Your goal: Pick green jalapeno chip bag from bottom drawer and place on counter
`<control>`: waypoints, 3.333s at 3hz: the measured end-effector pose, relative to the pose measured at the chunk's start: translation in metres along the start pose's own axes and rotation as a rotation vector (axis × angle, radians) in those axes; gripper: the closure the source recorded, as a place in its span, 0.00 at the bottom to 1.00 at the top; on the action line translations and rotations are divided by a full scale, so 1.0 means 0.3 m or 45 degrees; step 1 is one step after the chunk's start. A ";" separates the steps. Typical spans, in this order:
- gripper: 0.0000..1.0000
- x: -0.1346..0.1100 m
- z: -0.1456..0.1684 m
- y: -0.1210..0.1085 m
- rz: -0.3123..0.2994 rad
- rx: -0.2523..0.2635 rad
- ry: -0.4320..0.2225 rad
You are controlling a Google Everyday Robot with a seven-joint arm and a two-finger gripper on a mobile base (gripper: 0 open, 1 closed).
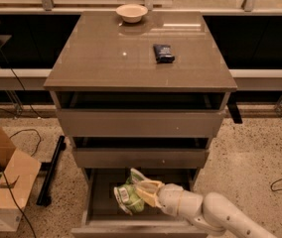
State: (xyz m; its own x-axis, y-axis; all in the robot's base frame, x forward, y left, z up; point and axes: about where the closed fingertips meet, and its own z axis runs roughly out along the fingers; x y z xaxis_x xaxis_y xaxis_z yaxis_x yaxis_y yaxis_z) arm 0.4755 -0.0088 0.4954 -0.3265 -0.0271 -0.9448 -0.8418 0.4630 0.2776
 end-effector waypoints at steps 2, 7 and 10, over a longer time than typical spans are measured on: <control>1.00 -0.192 -0.081 -0.077 -0.078 0.026 -0.056; 1.00 -0.648 -0.124 0.106 -0.546 0.051 -0.055; 1.00 -1.140 -0.282 0.250 -1.001 0.128 -0.169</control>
Offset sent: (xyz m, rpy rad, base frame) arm 0.0349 -0.0449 0.0900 0.0051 -0.1563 -0.0275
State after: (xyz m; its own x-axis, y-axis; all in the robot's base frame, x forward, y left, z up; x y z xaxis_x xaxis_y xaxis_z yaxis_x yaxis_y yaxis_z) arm 0.4877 -0.0397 0.8541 0.4052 -0.2759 -0.8716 -0.7590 0.4299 -0.4889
